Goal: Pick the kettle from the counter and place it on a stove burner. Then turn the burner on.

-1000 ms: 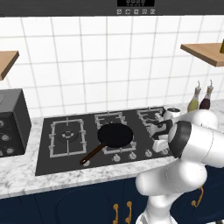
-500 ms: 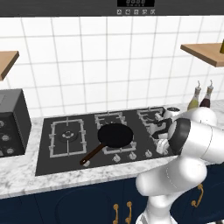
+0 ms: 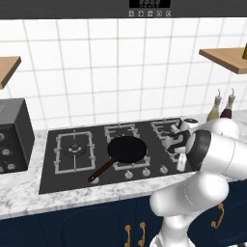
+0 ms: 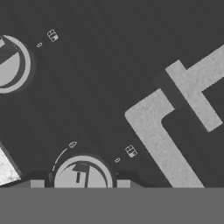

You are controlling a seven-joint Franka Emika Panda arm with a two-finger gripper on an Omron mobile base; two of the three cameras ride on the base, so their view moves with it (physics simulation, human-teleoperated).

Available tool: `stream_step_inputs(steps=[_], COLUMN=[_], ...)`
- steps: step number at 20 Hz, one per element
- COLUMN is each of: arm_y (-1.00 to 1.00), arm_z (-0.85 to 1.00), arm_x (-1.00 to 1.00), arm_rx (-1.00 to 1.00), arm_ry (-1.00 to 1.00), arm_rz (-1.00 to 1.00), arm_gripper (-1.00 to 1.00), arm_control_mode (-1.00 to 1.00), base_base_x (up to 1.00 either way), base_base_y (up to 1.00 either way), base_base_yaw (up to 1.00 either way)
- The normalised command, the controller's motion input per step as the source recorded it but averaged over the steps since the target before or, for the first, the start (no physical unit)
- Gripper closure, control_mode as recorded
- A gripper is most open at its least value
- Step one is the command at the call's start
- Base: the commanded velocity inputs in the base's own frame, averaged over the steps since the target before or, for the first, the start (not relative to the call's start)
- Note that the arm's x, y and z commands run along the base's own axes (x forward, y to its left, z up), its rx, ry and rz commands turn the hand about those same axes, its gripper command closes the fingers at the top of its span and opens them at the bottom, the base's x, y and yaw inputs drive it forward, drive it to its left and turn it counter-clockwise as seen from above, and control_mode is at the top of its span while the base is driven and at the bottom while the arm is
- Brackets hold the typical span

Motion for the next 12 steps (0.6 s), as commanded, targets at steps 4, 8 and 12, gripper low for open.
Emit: stream_step_inputs(steps=[4, 8, 12], arm_y=[0.0, 0.01, 0.03], arm_z=[-0.29, -0.15, -0.03], arm_x=[0.0, 0.0, 0.01], arm_rx=[0.0, 0.0, 0.0], arm_ry=[0.0, 0.0, 0.0], arm_rz=[0.35, 0.2, 0.05], arm_gripper=[1.0, 1.0, 1.0], arm_control_mode=[-1.0, -1.0, -1.0], base_base_x=[0.0, 0.0, 0.0], base_base_y=[0.0, 0.0, 0.0], base_base_yaw=[0.0, 0.0, 0.0])
